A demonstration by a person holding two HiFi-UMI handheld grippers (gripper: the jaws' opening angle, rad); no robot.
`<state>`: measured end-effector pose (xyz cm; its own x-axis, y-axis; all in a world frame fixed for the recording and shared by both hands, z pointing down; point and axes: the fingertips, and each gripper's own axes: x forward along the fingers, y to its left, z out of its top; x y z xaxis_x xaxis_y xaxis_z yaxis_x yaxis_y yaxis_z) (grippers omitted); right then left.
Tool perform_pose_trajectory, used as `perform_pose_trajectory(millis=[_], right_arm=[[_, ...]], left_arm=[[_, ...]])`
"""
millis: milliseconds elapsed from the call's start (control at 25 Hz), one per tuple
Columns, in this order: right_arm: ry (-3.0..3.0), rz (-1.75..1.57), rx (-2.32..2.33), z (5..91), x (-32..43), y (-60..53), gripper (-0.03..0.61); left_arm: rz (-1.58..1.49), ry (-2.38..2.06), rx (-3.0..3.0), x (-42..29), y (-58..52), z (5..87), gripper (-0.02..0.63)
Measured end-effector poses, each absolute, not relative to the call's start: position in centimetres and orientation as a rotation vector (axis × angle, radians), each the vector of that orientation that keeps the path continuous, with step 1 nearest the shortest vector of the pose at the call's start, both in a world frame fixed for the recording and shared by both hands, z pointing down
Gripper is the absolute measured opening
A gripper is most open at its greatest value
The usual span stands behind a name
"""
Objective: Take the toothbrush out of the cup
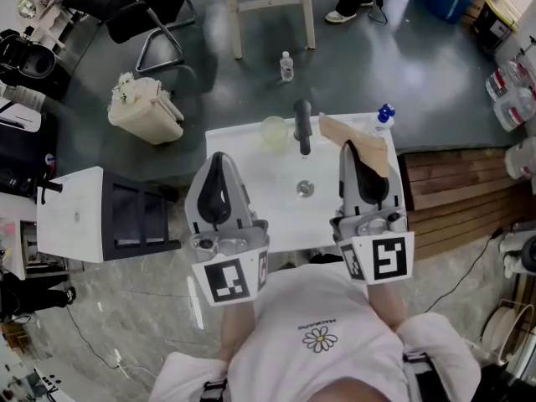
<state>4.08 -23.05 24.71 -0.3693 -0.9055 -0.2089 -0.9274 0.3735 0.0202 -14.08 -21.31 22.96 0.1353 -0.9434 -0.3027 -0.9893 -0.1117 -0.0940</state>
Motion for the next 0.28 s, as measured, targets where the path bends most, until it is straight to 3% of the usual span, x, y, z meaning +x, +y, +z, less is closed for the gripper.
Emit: perform_pose_trajectory(millis=[280], right_arm=[[2.472,0.189,-1.664,25.03,4.45,-23.01,0.025]], left_arm=[[0.240,1.888,-2.149,-13.70,-21.17,23.16,0.017]])
